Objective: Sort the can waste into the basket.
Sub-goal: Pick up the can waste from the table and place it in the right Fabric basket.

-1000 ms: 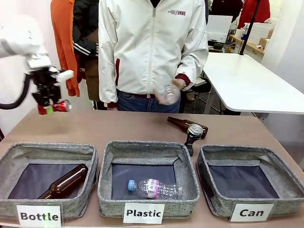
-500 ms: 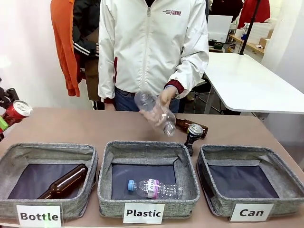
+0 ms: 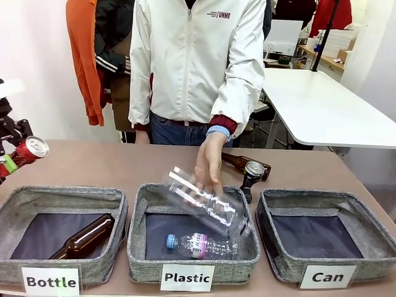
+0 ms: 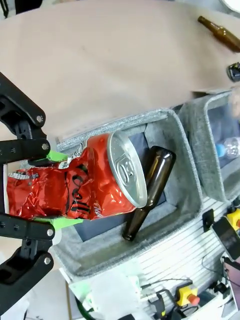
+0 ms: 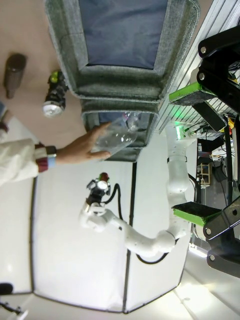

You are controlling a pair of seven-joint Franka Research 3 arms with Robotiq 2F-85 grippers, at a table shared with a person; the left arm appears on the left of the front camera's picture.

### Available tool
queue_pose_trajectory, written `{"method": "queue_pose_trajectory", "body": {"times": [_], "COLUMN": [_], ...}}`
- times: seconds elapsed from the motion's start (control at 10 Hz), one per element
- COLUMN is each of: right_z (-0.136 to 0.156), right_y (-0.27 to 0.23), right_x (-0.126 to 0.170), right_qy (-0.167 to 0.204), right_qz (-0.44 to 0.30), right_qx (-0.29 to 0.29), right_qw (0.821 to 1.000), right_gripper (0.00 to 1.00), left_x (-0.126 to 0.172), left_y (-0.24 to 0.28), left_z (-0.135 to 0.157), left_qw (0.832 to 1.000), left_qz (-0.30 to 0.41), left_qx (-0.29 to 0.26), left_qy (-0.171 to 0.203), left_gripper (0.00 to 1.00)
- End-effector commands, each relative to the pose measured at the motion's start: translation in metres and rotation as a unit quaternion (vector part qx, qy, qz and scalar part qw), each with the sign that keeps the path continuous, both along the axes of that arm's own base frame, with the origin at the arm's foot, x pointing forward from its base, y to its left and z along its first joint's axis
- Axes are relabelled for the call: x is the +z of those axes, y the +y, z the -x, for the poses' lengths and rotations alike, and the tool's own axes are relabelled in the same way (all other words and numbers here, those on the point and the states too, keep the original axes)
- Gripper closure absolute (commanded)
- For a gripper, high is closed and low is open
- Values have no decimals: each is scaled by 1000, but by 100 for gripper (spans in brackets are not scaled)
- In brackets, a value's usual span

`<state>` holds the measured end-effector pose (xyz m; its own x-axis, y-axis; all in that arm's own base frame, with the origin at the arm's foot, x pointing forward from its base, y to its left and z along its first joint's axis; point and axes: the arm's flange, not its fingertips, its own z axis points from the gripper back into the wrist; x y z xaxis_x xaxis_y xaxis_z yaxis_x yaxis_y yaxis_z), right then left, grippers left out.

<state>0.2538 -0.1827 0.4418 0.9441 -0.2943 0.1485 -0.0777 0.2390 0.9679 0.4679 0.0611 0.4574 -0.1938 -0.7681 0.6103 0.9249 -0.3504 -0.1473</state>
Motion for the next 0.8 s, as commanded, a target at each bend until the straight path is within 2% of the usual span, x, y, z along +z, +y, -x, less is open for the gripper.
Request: {"method": "queue_pose_trajectory", "body": {"times": [0.0,0.1,0.2,0.3,0.4,0.5,0.7], "right_z": [-2,0,27,47,55,60,68], "right_y": [-1,0,-24,-42,-48,-52,-55], "right_x": [1,0,39,58,59,56,58], "right_qy": [-16,0,-50,-74,-81,-80,-86], "right_qz": [-8,0,12,21,28,19,23], "right_qx": [-2,0,-29,-31,-36,-33,-33], "right_qw": [1000,1000,998,997,996,996,995], "right_gripper": [0,0,0,0,0,0,0], "left_x": [1,11,31,50,62,63,55], "left_y": [1,-32,-82,-144,-192,-225,-246], "left_z": [1,4,9,12,5,-4,-11], "left_qw": [1000,999,997,997,995,996,997], "left_qz": [4,45,62,43,32,6,-1], "left_qx": [2,8,-5,-10,-43,-60,-64], "left_qy": [-1,-21,-39,-69,-79,-72,-53], "left_gripper": [56,56,56,56,56,56,56]}}
